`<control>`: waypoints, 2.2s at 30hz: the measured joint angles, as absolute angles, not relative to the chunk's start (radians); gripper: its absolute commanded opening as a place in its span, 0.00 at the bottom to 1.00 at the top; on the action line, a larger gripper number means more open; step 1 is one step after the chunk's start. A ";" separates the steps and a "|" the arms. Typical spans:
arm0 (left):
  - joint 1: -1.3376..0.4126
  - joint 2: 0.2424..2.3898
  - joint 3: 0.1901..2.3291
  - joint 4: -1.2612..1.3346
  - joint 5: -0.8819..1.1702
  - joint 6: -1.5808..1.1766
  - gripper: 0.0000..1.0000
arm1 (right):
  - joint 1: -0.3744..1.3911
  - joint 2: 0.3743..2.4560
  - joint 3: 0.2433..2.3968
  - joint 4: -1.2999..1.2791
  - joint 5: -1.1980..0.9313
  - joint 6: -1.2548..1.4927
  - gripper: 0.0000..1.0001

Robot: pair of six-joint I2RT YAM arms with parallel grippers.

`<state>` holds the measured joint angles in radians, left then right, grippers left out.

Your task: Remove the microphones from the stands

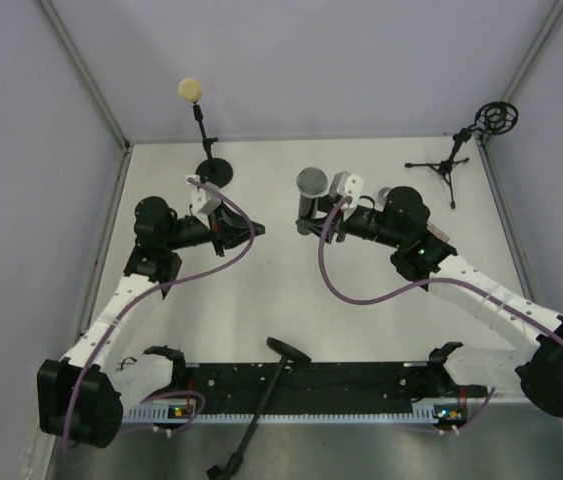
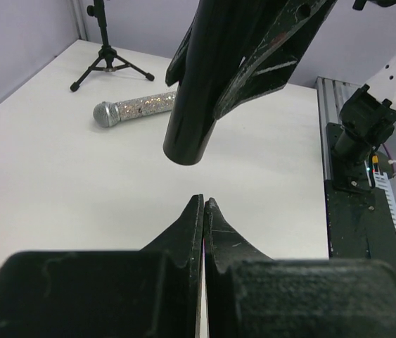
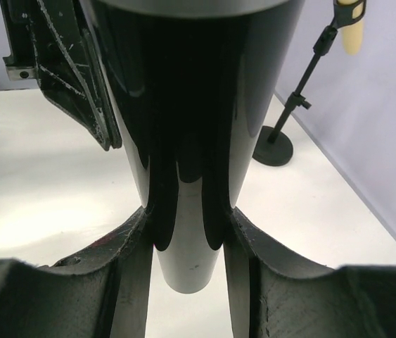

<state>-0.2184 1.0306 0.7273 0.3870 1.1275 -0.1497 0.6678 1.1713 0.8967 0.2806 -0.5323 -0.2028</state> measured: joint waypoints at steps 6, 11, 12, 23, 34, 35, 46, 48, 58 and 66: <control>-0.218 1.032 0.727 0.321 1.114 -0.078 0.09 | 0.658 1.162 0.896 0.281 -0.514 -0.217 0.32; -0.218 1.016 0.732 0.204 1.119 0.032 0.31 | 0.643 1.162 0.896 0.280 -0.490 -0.227 0.31; -0.218 1.013 0.737 0.175 1.122 0.059 0.37 | 0.637 1.162 0.896 0.277 -0.485 -0.230 0.31; -0.219 0.994 0.827 -0.153 1.136 0.321 0.58 | 0.515 1.179 0.978 0.081 -0.394 -0.324 0.30; -0.218 0.965 0.867 -0.271 1.129 0.406 0.59 | 0.322 1.179 1.001 -0.249 -0.320 -0.492 0.28; -0.218 0.962 0.868 -0.275 1.129 0.408 0.59 | 0.310 1.178 0.996 -0.269 -0.313 -0.507 0.28; -0.216 0.942 0.937 -0.388 1.087 0.453 0.59 | 0.270 1.188 0.968 -0.474 -0.245 -0.665 0.25; -0.216 0.936 0.949 -0.406 1.074 0.460 0.59 | 0.259 1.209 0.966 -0.484 -0.233 -0.682 0.25; -0.212 0.918 0.957 -0.460 1.034 0.482 0.59 | 0.197 1.386 0.940 -0.506 -0.163 -0.726 0.24; -0.212 0.918 0.957 -0.463 1.035 0.476 0.59 | 0.187 1.492 0.940 -0.506 -0.088 -0.745 0.24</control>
<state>-0.2119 0.9180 0.9573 -0.4633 1.0351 0.4763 0.1871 1.4918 0.9401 -0.5056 -0.0883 -0.7448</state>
